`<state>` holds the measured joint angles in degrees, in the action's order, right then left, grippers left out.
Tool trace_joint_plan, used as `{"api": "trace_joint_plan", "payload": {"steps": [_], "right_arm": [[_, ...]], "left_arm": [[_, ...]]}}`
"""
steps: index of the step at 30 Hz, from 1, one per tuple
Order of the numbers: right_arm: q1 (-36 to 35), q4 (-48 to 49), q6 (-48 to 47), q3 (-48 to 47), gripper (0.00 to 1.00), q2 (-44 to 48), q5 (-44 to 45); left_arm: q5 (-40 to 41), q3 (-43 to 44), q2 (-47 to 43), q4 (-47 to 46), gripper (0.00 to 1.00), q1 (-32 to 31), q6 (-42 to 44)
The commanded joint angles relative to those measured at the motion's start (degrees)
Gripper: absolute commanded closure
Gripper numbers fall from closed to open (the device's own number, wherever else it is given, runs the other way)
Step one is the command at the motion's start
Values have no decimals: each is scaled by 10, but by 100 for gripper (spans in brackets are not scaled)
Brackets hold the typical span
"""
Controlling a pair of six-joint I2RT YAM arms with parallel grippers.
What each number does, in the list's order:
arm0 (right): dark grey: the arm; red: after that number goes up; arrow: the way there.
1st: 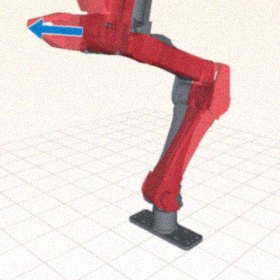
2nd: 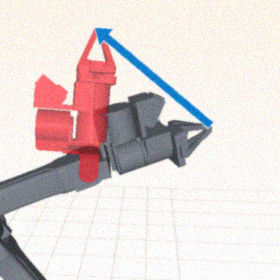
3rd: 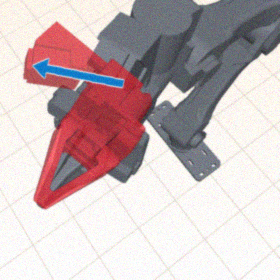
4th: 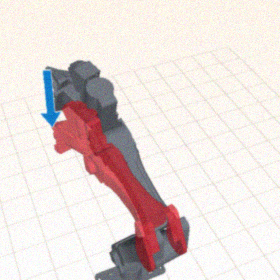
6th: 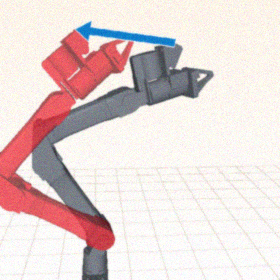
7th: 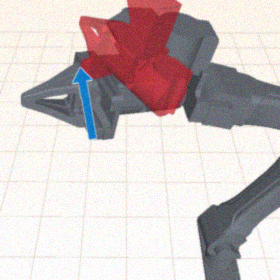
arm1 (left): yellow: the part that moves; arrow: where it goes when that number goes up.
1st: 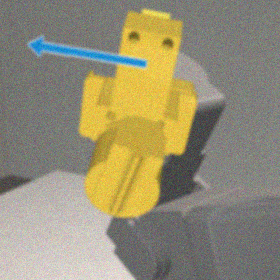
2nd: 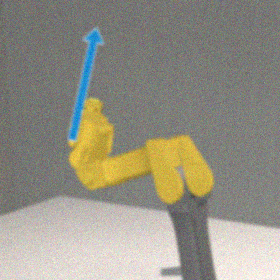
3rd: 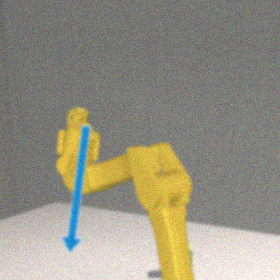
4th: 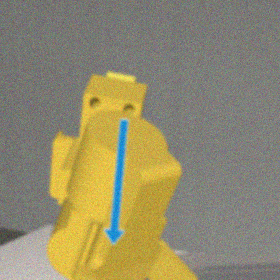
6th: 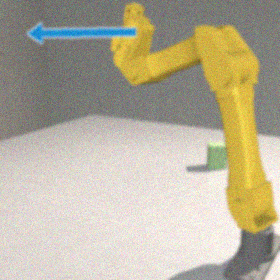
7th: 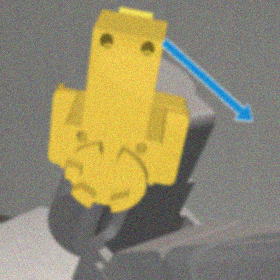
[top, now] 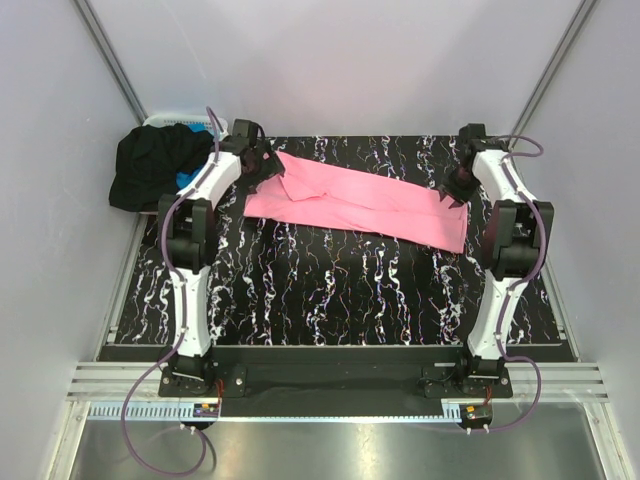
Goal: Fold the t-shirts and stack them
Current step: Fold the tshirt
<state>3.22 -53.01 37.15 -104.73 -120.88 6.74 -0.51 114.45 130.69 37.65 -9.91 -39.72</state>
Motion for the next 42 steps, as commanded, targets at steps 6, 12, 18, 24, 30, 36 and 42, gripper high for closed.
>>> {"api": "trace_joint_plan", "payload": {"steps": [6,12,18,24,30,36,42], "right_arm": [[-29,-12,-14,5,62,-8,-56],[-30,-37,-16,1,66,-30,-63],[-52,-41,-28,1,68,-40,-94],[-70,-53,-38,-12,70,-55,-97],[-71,-72,-37,-21,70,-74,-84],[-70,-97,-35,-29,71,-90,-70],[-71,-113,-30,-18,73,-88,-45]], "left_arm": [[-5,-115,-114,-11,1,-21,-10],[-6,-134,-115,0,3,-35,-20],[19,-125,-98,7,4,-41,-23],[49,-89,-70,29,5,-41,-22],[85,-48,-34,91,5,-42,-29],[90,-41,-15,130,5,-42,-37],[98,-48,-12,165,6,-42,-39]]}}
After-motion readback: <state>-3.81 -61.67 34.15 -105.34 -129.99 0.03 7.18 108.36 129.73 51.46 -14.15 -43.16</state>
